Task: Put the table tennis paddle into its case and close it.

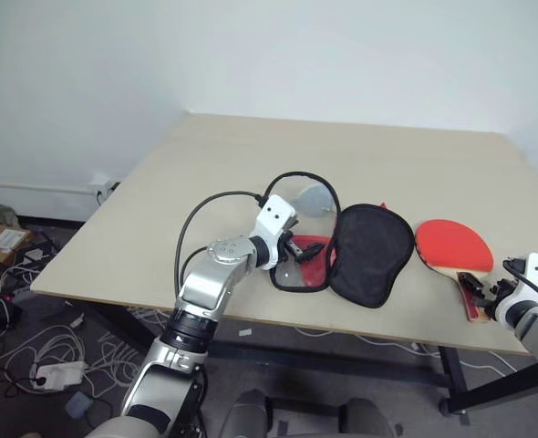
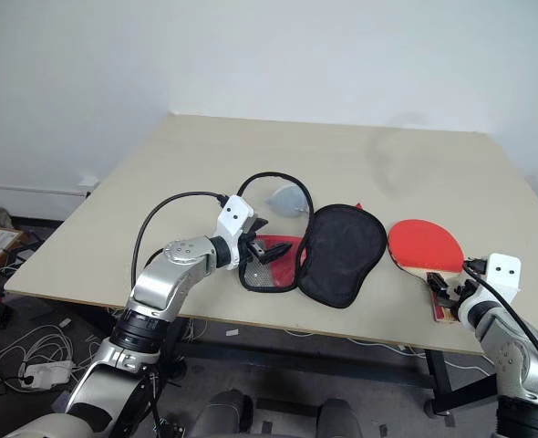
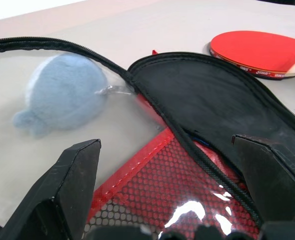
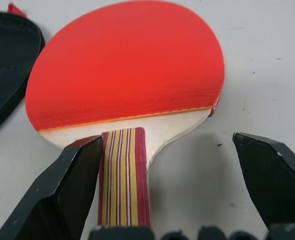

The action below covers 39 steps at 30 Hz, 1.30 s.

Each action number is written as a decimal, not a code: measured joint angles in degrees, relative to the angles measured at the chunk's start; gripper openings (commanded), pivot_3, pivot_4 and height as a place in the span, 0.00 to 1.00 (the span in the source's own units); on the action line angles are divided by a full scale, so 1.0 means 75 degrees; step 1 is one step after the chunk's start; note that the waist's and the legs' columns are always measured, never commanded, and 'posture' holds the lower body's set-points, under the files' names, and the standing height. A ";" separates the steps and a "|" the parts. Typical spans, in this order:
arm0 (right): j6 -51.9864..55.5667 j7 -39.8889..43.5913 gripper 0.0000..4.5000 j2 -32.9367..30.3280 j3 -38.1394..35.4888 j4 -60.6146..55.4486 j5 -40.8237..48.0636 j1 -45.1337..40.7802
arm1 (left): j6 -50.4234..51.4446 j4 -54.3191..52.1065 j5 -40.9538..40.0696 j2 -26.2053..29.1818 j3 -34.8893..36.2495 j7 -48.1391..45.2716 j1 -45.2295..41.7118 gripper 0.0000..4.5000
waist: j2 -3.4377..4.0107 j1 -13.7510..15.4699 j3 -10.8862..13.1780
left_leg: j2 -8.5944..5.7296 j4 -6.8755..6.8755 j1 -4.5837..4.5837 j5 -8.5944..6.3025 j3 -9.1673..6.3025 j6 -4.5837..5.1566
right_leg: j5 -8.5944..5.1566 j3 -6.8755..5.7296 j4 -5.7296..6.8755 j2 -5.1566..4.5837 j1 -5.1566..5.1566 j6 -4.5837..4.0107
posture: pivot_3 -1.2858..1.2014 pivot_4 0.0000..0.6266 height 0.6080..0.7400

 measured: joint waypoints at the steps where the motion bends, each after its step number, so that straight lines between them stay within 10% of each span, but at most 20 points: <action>1: 0.0074 0.0000 1.00 -0.0003 0.0002 -0.0002 0.0003 -0.0029 | 0.0000 0.0000 0.0004 0.0002 -0.0002 0.0000 0.0000 1.00 | -0.0005 0.0000 0.0003 | 0.0000 0.0001 0.0000 0.0000 0.0000 0.0000 | 0.0000 0.0000 0.0000 0.0000 0.0001 0.0000 | 0.52 0.00 0.61; 17: 0.0784 0.0303 1.00 -0.0076 0.0258 -0.0387 -0.0161 -0.0083 | -0.0011 0.0164 0.0066 0.0009 -0.0023 0.0027 0.0001 1.00 | -0.0034 -0.0002 0.0008 | 0.0000 0.0007 0.0001 0.0000 0.0000 0.0000 | 0.0001 0.0000 0.0001 0.0000 0.0005 0.0000 | 0.52 0.00 0.61; 25: 0.0882 0.0352 0.51 -0.0252 0.0752 -0.0064 -0.0594 -0.0457 | -0.0017 0.0172 0.0067 -0.0001 -0.0050 0.0063 0.0000 1.00 | -0.0088 -0.0030 0.0004 | 0.0001 0.0016 0.0003 -0.0001 -0.0002 -0.0001 | 0.0003 -0.0001 0.0003 0.0000 0.0009 -0.0002 | 0.52 0.00 0.61; 39: 0.1176 0.0481 0.40 -0.0347 0.1074 0.0461 -0.1050 -0.0946 | -0.0018 0.0171 0.0062 0.0079 -0.0017 0.0225 0.0036 1.00 | -0.0139 -0.0026 -0.0002 | 0.0003 -0.0033 -0.0001 0.0000 -0.0006 -0.0001 | 0.0019 -0.0028 -0.0114 0.0000 0.0038 -0.0020 | 0.52 0.00 0.61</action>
